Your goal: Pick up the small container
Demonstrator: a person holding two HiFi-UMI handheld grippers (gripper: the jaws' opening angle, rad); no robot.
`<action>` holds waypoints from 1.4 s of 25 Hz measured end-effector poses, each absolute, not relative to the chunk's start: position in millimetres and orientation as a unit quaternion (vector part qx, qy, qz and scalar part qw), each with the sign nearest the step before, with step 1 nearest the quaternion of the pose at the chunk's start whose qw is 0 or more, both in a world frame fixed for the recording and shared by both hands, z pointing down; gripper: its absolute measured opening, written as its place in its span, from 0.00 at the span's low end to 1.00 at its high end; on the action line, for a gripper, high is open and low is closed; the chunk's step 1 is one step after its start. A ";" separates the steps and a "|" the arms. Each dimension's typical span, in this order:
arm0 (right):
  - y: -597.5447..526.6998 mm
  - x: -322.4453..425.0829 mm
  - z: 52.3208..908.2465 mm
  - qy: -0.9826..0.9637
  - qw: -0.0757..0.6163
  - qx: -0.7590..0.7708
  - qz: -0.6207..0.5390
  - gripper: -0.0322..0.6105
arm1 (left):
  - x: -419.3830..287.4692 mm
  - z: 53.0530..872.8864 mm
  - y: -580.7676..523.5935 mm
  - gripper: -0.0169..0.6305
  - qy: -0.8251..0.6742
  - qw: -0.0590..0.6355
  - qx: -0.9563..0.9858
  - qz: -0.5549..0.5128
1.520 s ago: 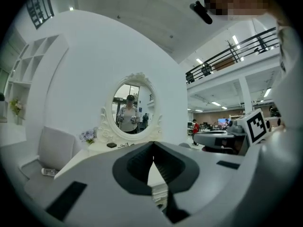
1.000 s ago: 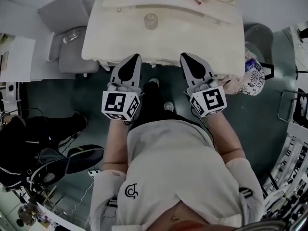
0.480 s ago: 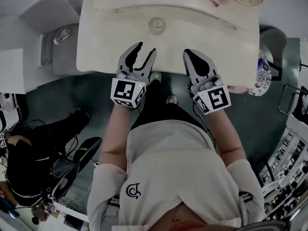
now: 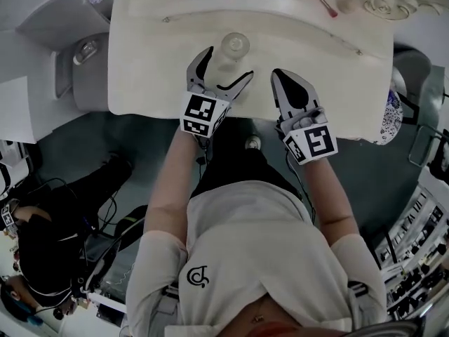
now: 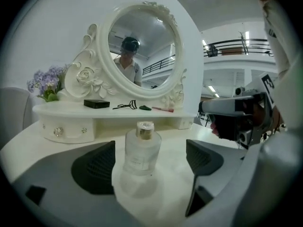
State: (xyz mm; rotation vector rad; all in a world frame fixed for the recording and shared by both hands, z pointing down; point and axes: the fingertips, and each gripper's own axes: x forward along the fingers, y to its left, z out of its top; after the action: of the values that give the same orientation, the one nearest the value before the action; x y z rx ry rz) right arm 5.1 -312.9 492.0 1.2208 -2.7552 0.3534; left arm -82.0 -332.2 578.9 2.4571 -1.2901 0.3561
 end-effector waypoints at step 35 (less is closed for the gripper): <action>-351.8 13.2 517.7 -0.895 0.066 0.416 0.150 0.06 | -66.6 618.4 -378.4 0.56 -0.435 0.126 0.858 0.244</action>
State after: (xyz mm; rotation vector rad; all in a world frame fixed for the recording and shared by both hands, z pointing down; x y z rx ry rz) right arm 13.2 -351.8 517.7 1.2540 -2.6977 0.4518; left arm -66.6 -378.4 618.4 2.4979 -1.2664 0.7112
